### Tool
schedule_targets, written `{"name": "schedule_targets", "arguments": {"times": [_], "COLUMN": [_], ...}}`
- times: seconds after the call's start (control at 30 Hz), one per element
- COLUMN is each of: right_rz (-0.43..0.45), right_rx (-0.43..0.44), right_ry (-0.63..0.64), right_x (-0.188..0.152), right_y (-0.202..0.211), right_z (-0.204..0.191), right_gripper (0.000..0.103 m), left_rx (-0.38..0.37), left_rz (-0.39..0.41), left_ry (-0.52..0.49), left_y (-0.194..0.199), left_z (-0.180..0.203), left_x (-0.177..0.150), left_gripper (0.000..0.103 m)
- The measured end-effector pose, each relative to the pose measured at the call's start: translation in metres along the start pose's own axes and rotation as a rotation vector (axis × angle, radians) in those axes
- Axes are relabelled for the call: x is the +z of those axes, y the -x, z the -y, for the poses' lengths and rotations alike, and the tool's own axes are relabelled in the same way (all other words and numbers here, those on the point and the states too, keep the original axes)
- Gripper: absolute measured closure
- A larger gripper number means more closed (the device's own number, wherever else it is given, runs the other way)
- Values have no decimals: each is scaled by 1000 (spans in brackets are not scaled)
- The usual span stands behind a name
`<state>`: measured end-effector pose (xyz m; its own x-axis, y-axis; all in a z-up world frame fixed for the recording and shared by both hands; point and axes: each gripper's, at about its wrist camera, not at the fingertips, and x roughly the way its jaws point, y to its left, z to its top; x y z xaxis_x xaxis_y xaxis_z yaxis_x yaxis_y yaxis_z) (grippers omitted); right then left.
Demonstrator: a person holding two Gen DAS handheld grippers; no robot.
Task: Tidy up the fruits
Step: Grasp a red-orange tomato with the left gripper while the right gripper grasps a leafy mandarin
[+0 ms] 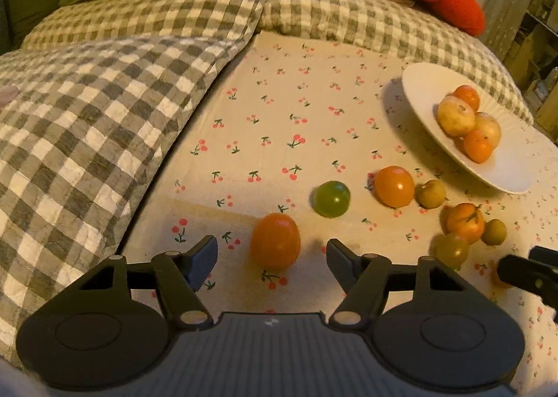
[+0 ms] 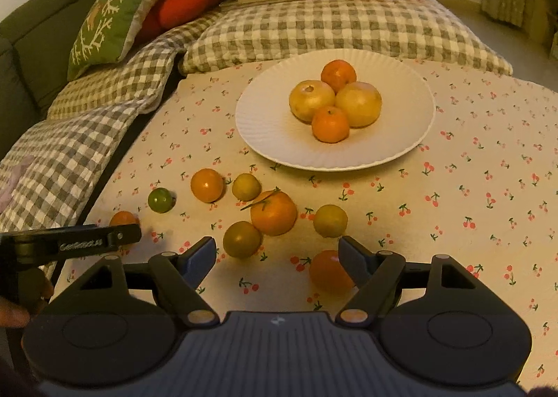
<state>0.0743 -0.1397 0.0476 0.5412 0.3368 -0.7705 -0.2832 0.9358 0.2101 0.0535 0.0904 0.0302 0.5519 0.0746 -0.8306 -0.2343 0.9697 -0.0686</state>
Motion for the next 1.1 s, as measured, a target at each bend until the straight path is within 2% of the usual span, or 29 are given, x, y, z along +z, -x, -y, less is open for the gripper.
{"name": "schedule_targets", "arguments": {"times": [0.1,0.23,0.57,0.8,1.1], "right_rz": [-5,13,47,68,17], "right_rx": [13,-4,-28,-31,-45], "right_ry": [25,40,-10,70,157], "right_x": [-1,0,11,16,13], "right_y": [0,1,-17,-37,-57], "right_z": [-5,-5,9,-4,-15], "right_gripper": [29,32,47,55,68], "left_rx": [16,14,-34,-43,-59], "left_rz": [-8,0,3,5,6], "left_ry": [-6,-31,21,34,35], "left_y": [-9,-10,-3,0,1], "left_z": [0,2,-2,-2,-1], "left_x": [1,0,3,2,3], "left_gripper": [50,80,81,81,81]}}
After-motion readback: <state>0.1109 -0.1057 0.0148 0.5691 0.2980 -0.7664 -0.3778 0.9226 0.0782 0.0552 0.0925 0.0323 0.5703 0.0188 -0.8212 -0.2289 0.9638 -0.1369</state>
